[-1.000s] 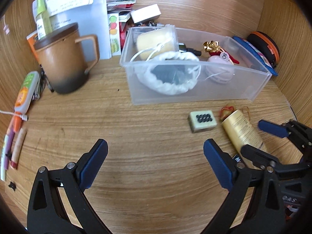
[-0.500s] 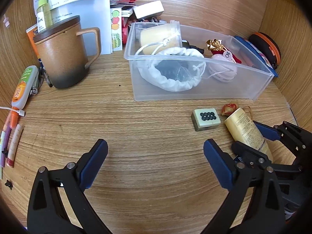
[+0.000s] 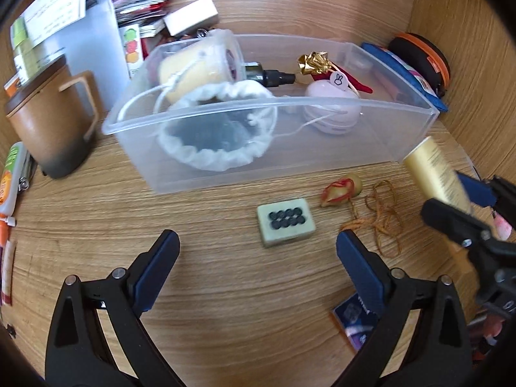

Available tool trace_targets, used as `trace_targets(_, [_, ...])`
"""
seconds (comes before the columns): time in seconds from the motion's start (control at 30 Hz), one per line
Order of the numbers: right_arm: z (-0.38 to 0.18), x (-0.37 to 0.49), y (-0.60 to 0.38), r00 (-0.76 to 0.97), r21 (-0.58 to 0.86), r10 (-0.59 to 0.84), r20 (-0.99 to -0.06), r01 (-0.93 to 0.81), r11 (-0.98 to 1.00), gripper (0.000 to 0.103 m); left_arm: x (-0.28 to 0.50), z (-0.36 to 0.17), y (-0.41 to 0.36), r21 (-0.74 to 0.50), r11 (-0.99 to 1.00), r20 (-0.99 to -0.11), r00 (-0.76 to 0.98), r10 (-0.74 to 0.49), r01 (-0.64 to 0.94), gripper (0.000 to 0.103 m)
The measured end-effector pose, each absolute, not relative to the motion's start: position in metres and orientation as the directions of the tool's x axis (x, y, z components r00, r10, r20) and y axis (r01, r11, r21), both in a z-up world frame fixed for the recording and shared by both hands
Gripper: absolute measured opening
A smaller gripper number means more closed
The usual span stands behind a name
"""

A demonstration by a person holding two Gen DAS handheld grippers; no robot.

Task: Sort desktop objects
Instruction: 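Grasp and lift the yellow lotion bottle with the right gripper while the left gripper approaches the block, then grasp the green dotted block with the left gripper while the right gripper holds the bottle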

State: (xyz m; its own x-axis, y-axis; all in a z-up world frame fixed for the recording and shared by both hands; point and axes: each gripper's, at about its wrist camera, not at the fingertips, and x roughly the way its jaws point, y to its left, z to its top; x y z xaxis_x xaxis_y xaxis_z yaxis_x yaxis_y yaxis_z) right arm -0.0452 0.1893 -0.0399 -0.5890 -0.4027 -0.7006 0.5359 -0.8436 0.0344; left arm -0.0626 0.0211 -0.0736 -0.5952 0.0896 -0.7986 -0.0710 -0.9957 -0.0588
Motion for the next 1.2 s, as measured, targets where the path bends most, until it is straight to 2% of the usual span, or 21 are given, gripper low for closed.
trace_targets(0.07, [-0.037,-0.047,0.196,-0.594,0.043,-0.405,-0.696,0.528,-0.848,0.046,-0.067,-0.076,0.025,-0.061,-0.995,-0.805,-0.586,0.093,-0.074,0.083])
trace_targets(0.3, [-0.034,-0.055,0.212,-0.597,0.072,-0.418,-0.685,0.515,-0.854,0.046,-0.073,-0.077,0.035,-0.006,-0.997,-0.801,-0.596,0.053,-0.079,0.061])
trace_targets(0.33, [-0.034,-0.055,0.212,-0.597,0.074,-0.420,-0.684,0.516,-0.854,0.046,-0.072,-0.077,0.035,-0.007,-0.996,-0.798,-0.600,0.057,-0.085,0.053])
trace_targets(0.37, [-0.035,-0.055,0.212,-0.596,0.075,-0.421,-0.683,0.516,-0.853,0.046,-0.072,-0.076,0.036,-0.003,-0.996,-0.796,-0.602,0.057,-0.090,0.050])
trace_targets(0.43, [-0.035,-0.055,0.211,-0.597,0.075,-0.420,-0.684,0.515,-0.854,0.046,-0.073,-0.076,0.036,-0.003,-0.994,-0.796,-0.602,0.066,-0.105,0.035])
trace_targets(0.67, [-0.033,-0.053,0.210,-0.602,0.077,-0.428,-0.674,0.519,-0.851,0.046,-0.070,-0.072,0.033,-0.002,-0.995,-0.780,-0.623,0.066,-0.102,0.033])
trace_targets(1.2, [-0.004,-0.045,0.212,-0.645,0.073,-0.452,-0.617,0.524,-0.848,0.046,-0.047,-0.027,0.024,-0.016,-0.994,-0.703,-0.706,0.088,-0.109,0.033])
